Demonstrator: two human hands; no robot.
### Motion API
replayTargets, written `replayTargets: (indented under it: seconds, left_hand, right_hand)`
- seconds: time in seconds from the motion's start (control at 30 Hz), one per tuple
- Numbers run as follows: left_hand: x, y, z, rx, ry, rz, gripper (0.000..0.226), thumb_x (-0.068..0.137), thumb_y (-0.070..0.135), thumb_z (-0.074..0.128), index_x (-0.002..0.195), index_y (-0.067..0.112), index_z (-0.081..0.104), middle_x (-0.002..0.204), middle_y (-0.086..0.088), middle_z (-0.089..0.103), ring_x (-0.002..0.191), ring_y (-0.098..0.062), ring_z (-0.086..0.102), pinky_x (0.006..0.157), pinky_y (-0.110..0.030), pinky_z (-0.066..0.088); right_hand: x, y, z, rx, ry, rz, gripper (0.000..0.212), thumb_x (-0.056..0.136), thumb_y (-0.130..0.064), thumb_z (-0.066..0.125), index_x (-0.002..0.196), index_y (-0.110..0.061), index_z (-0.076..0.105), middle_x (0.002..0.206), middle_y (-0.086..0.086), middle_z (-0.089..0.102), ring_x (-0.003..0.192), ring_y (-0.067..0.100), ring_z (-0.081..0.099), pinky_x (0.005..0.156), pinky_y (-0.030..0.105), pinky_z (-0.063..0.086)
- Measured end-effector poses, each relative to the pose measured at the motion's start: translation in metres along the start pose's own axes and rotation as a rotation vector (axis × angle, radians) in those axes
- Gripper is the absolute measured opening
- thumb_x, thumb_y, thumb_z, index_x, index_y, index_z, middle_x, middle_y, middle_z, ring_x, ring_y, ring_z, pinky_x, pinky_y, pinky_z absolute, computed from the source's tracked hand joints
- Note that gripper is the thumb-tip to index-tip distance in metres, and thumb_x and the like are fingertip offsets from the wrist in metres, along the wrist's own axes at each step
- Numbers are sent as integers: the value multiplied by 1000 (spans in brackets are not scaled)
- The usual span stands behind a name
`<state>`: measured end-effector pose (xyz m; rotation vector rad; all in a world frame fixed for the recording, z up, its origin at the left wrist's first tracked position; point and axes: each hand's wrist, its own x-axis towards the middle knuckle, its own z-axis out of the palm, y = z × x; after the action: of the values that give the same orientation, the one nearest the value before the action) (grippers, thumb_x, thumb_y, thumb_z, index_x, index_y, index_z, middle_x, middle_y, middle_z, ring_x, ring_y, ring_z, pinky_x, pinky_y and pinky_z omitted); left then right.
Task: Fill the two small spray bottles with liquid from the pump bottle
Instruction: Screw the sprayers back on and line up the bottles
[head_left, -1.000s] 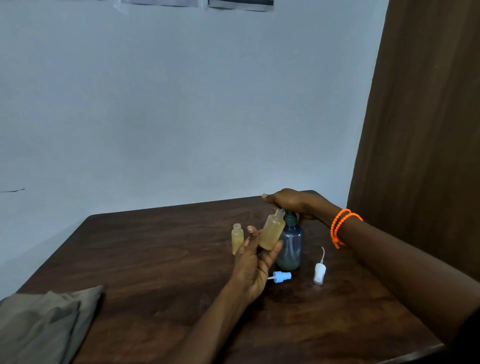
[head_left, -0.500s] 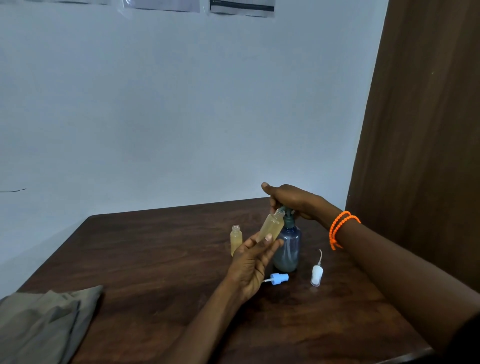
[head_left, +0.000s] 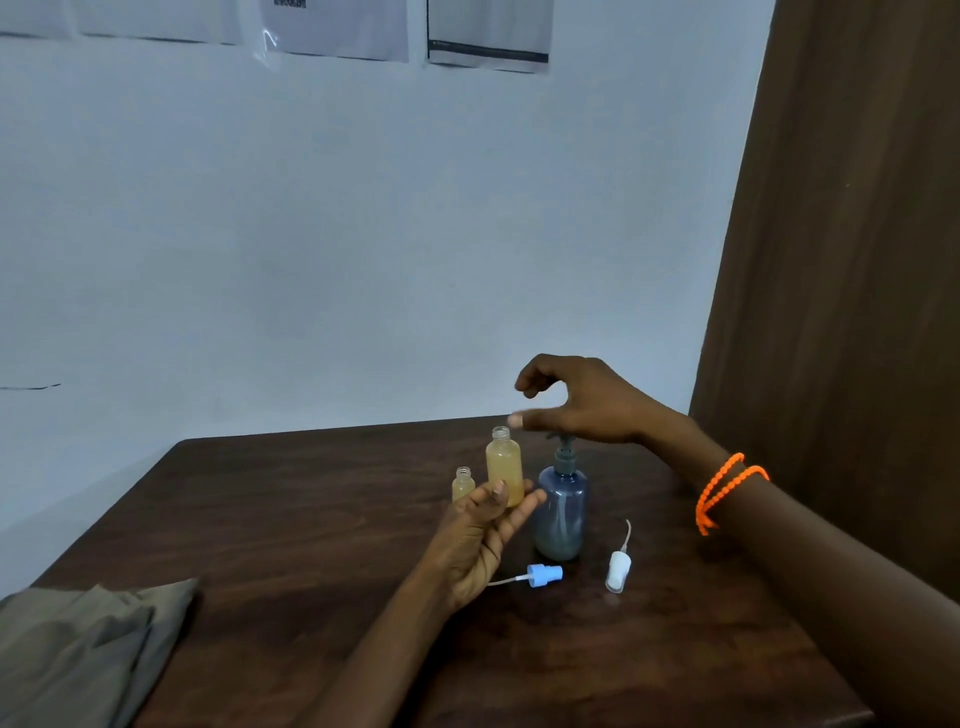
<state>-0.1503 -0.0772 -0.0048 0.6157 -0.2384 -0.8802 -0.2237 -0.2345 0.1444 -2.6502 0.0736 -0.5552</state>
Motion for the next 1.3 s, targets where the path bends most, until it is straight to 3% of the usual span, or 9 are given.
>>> replayTargets:
  seconds: [0.17,0.27,0.47,0.6,0.77,0.93,1.1,1.2,1.3]
  left_hand:
    - [-3,5,9,13,-28,43,27,91,1,59,114,-13,61,126,-37,63,113,-44,68,95,-42,58]
    - [-9,13,7,49,-51,47,21,98,0,53,113,-12,62,123,-35,66,114,-44,67,89,-38,62]
    - [-29,36,-28,126,-42,71,45,93,4,60,134,-10,52,136,-35,58,122,-46,63,92,-42,61]
    - [-46,57,-59,413,30,161,36,83,8,73,118,2,68,127,-19,68,115,-32,68,99,-50,56]
    - [-60,81,-92,823,94,307,65,77,8,87,135,18,61,120,-13,74,113,-29,70,98,-45,56]
    - [-64,90,-99,1156,34,287,71,75,6,86,135,30,59,125,-1,71,112,-22,71,94,-41,59]
    - [-64,87,-104,1188,-5,267,73,75,5,82,138,30,55,124,-5,70,112,-25,70,93,-46,59]
    - [-60,84,-110,1205,13,292,83,71,14,87,143,33,51,127,-3,68,114,-22,68,93,-42,60]
    - [-58,84,-115,1265,52,325,80,73,15,85,141,40,51,129,3,66,116,-18,66,92,-40,60]
  right_hand:
    - [2,-20,20,-186,-205,-150,65,73,-40,84,131,-27,55,116,-7,65,104,8,60,89,24,48]
    - [8,-27,32,-193,-217,-171,58,76,-31,81,128,-26,57,111,-4,64,97,13,60,82,26,48]
    - [15,-46,56,-79,-239,-184,50,73,-31,84,118,-27,62,102,-4,65,88,13,61,76,29,51]
    - [14,-57,88,-20,-256,-192,53,75,-29,84,122,-25,60,108,-10,58,90,6,53,69,18,40]
    - [11,-61,134,-10,-272,-188,56,69,-26,88,118,-21,62,105,-6,62,88,9,53,66,22,40]
    - [8,-58,169,11,-292,-138,52,70,-22,88,113,-14,61,100,-6,58,89,11,51,71,23,34]
    - [7,-58,172,4,-286,-133,55,67,-24,89,111,-14,58,100,-3,62,87,12,53,69,24,36]
    - [2,-57,159,-13,-272,-82,61,66,-30,89,114,-16,54,103,-1,60,88,17,57,72,31,47]
    - [-17,-45,126,-189,-191,38,54,68,-34,86,107,-22,51,103,-2,60,92,19,58,79,37,53]
